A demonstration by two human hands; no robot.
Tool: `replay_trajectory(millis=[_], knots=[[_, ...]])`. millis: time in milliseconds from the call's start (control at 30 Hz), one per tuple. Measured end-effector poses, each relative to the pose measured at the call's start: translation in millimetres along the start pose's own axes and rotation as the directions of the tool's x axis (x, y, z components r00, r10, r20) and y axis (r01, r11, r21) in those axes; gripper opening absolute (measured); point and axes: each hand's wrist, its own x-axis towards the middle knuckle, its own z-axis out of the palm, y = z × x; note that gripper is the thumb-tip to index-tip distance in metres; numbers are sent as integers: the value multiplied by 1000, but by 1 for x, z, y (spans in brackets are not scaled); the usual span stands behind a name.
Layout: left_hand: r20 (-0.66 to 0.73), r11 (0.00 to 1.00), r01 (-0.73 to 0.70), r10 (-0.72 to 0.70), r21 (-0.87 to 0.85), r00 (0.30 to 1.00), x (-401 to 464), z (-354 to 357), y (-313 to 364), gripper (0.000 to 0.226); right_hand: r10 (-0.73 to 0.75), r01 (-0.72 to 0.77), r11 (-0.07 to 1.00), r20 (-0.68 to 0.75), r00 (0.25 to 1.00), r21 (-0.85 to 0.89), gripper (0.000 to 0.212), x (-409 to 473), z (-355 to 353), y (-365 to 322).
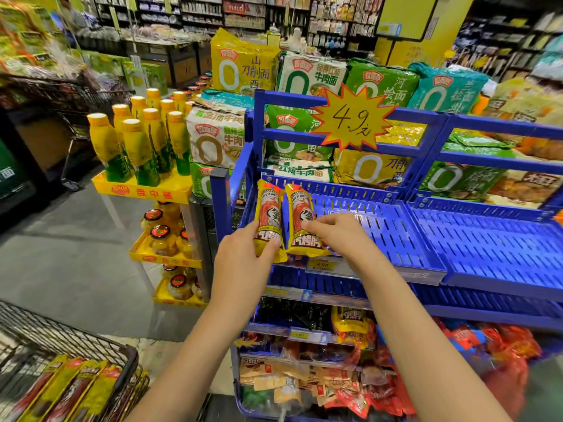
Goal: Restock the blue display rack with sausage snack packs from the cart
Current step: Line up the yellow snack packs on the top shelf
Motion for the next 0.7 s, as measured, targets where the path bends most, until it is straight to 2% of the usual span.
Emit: replay_trajectory(millis=[133,367,700], knots=[[-54,997,-10,14,74,998,2,13,-1,47,-34,34,999,28,999,13,62,-1,7,0],[-95,970,5,19,242,995,1,24,-1,42,-119,119,993,15,993,13,56,-7,11,1],[-25,984,-14,18,175,1000,1,14,-2,47,-145,143,988,-29,989,-52,51,-12,15,0]])
